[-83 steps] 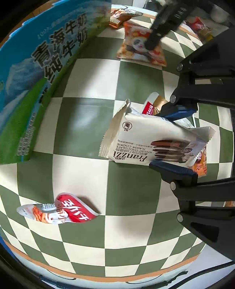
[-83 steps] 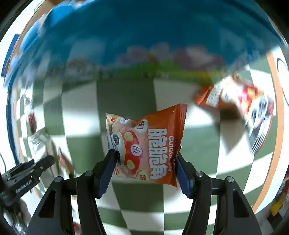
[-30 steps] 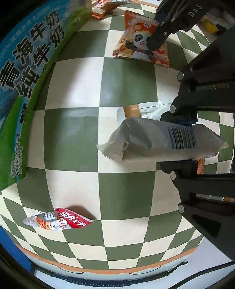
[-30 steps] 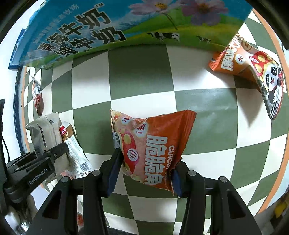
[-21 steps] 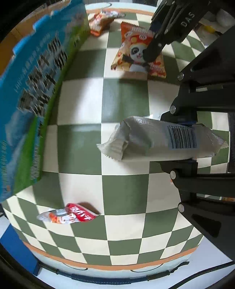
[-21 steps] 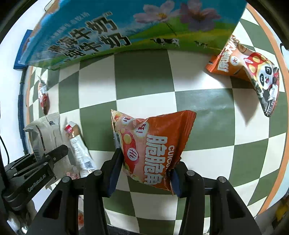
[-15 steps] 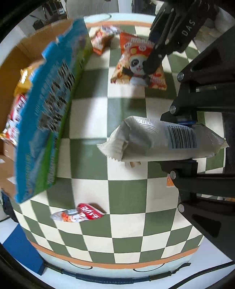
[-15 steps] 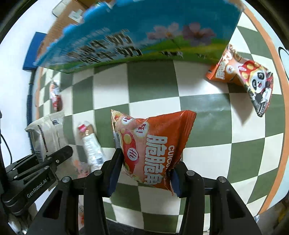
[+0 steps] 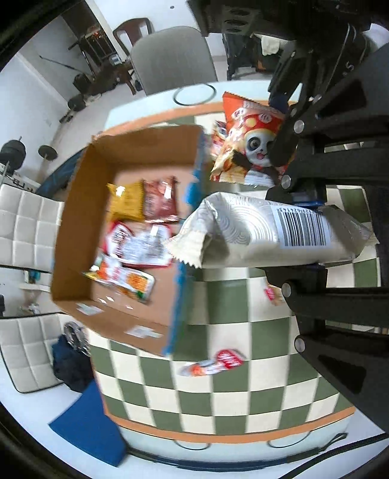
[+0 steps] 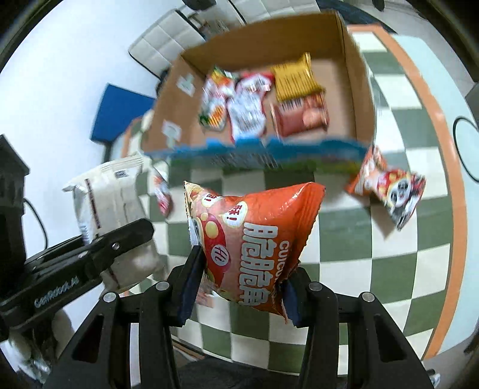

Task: Organize snacks
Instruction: 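Lift both held packs off the table and carry them over the box, then lower both packs into the box and open both grippers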

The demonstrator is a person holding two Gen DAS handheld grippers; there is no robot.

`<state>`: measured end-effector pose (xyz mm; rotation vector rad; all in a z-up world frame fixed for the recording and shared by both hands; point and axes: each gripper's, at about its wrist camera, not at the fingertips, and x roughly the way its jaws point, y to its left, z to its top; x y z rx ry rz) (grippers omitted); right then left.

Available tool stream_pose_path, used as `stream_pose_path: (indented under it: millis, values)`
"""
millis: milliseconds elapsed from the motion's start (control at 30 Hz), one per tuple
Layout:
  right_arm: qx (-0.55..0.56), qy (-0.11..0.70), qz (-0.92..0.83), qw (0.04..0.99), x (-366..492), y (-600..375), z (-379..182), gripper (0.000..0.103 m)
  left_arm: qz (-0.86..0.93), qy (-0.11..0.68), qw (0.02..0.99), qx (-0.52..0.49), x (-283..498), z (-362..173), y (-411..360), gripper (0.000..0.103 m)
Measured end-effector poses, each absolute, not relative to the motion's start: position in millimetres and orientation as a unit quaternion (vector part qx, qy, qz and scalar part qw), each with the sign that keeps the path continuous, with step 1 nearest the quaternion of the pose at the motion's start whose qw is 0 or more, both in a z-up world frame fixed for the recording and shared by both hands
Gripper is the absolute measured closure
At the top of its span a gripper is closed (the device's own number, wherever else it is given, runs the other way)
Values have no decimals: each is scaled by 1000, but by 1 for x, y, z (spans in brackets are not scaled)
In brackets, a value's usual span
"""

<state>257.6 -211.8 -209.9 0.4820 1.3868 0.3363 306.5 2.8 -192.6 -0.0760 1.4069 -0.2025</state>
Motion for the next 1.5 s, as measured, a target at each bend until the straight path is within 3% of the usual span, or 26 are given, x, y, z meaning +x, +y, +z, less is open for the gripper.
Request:
stream_pose_path:
  millis: [233,500,567,1033,1500]
  values:
    - [235,598,134,754,311,-232,-183,53,-79,644,761,-15,376,-188,2,81]
    - [218,609,88,757,379,-237,-209,53,-40,689,724,-9,446,-243,12,81]
    - [212,619,78,752,390,-235,-222,53,-20,733,680,-9,455,-258,13,81]
    - [195,679,46,706,416,-230,-301,53,-1,786,619,16,457,-335,21,80]
    - [171,702,43,690,422,-215,-331,53,9,774,633,-1,433,-344,31,80]
